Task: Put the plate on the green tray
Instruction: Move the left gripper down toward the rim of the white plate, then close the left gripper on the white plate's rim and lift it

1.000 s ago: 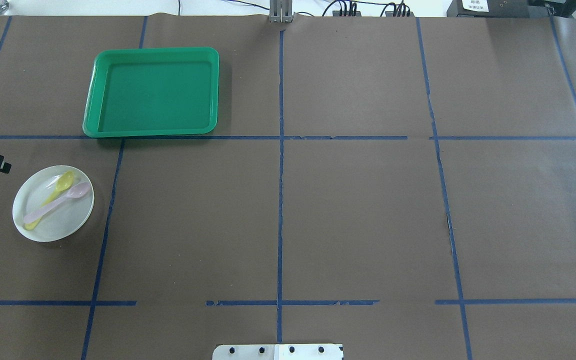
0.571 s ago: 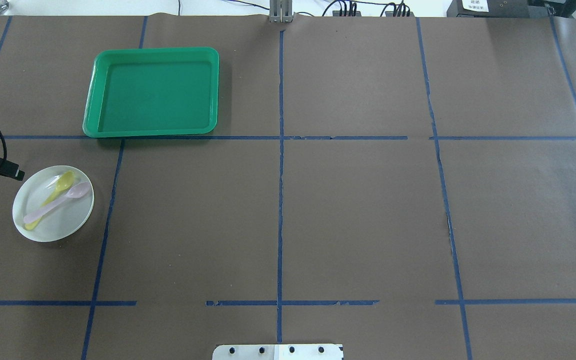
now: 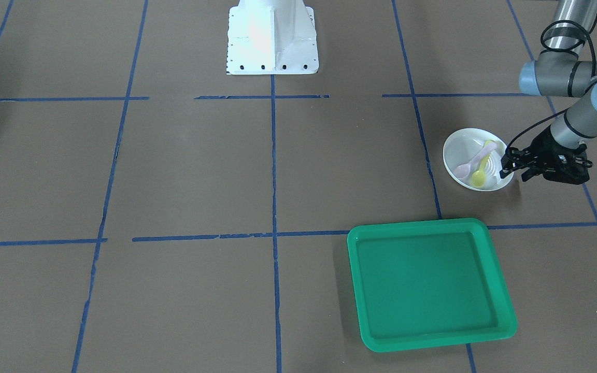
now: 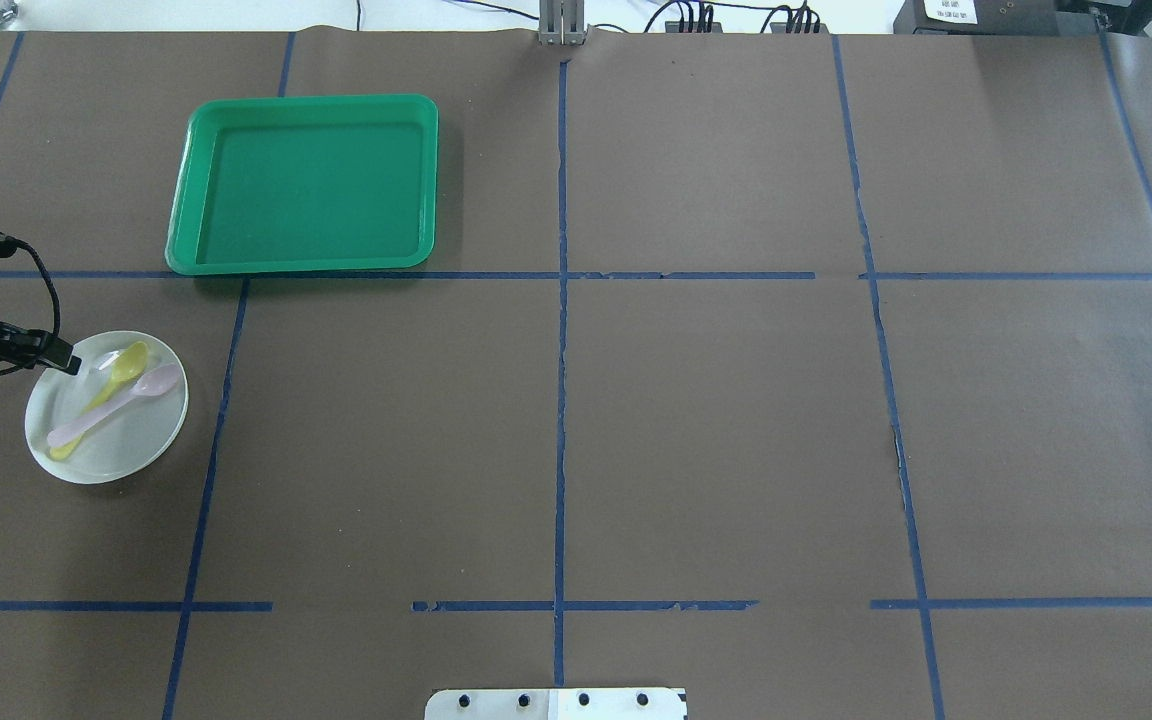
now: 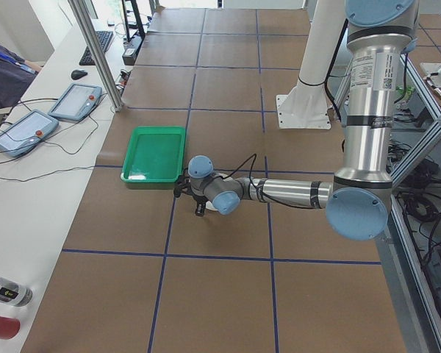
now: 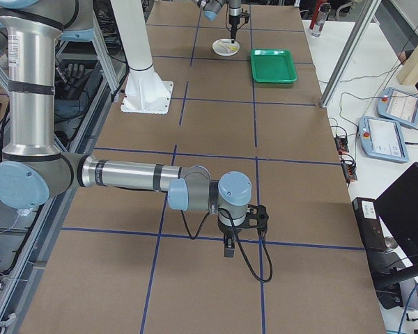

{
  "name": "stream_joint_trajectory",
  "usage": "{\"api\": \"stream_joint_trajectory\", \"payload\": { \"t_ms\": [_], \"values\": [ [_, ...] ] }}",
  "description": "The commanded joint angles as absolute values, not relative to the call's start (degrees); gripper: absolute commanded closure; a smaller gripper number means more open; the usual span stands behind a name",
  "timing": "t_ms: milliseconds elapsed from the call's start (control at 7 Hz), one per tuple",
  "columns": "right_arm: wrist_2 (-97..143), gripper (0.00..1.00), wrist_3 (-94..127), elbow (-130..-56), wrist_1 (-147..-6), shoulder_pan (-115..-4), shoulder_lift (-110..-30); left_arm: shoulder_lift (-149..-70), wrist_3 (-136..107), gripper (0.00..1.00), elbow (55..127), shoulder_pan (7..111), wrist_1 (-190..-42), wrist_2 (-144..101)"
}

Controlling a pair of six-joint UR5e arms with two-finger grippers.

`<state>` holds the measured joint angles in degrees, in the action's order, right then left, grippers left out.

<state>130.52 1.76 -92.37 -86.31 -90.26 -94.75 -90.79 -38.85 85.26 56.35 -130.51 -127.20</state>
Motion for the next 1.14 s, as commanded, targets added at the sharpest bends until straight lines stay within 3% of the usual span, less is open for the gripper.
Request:
{"api": "stream_joint_trajectory", "payload": {
  "t_ms": [0,714,857,1000],
  "values": [
    [130.5,0.00,1.8,-92.4,-86.3,-90.3,-94.7,-90.9,-38.8,0.37,85.3,56.3,-130.5,-127.3],
    [130.5,0.00,1.8,-92.4,-86.3,-90.3,-94.7,-91.2,-38.8,0.37,85.3,55.5,-130.5,-127.4],
    [130.5,0.00,1.8,-92.4,-86.3,-90.3,-94.7,-91.2,-38.8,0.44,85.3,55.4,-130.5,-127.4],
    [130.5,0.00,1.8,-92.4,-86.3,-90.3,-94.7,-91.2,-38.8,0.69,85.4,55.4,-130.6,-127.4]
  ]
}}
